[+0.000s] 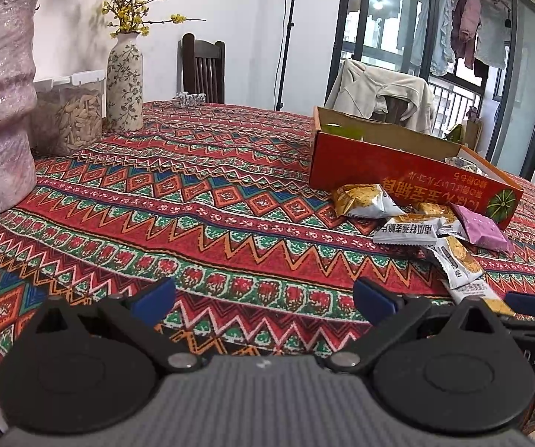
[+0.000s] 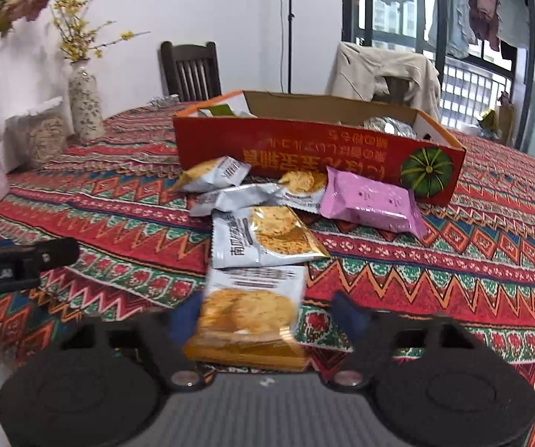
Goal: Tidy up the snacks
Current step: 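Grasp a white cracker packet with the right tool while the left tool grasps another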
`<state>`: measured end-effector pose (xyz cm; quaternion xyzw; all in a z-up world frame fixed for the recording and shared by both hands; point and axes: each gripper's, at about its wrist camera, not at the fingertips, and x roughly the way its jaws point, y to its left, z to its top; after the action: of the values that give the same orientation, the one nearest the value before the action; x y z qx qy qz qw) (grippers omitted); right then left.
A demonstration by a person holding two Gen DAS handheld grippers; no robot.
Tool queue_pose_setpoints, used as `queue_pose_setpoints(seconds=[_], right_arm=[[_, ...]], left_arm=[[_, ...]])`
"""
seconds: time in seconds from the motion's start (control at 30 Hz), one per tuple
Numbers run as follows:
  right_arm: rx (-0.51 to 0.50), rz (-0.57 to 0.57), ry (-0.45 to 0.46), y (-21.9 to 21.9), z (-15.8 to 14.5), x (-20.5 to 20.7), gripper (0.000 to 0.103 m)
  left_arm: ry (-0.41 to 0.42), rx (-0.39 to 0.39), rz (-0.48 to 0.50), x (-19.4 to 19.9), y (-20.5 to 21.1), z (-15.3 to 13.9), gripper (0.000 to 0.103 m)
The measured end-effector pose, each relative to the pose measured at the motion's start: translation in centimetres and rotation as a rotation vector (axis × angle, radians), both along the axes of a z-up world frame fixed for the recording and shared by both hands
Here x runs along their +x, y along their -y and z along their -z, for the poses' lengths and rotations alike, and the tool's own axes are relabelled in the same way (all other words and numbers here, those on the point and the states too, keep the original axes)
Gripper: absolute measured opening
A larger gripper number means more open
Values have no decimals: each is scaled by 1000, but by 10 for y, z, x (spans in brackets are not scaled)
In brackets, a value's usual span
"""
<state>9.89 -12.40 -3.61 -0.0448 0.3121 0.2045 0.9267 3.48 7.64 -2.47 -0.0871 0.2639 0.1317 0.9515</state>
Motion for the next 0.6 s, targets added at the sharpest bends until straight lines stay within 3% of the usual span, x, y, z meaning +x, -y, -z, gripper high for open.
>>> queue_pose_setpoints(seconds=[0.37, 0.6], right_arm=[[95, 7, 48, 29, -10, -6, 44], [129, 90, 65, 60, -12, -1, 44]], left_arm=[[9, 21, 38, 3, 23, -7, 103], [5, 38, 71, 10, 39, -11, 103]])
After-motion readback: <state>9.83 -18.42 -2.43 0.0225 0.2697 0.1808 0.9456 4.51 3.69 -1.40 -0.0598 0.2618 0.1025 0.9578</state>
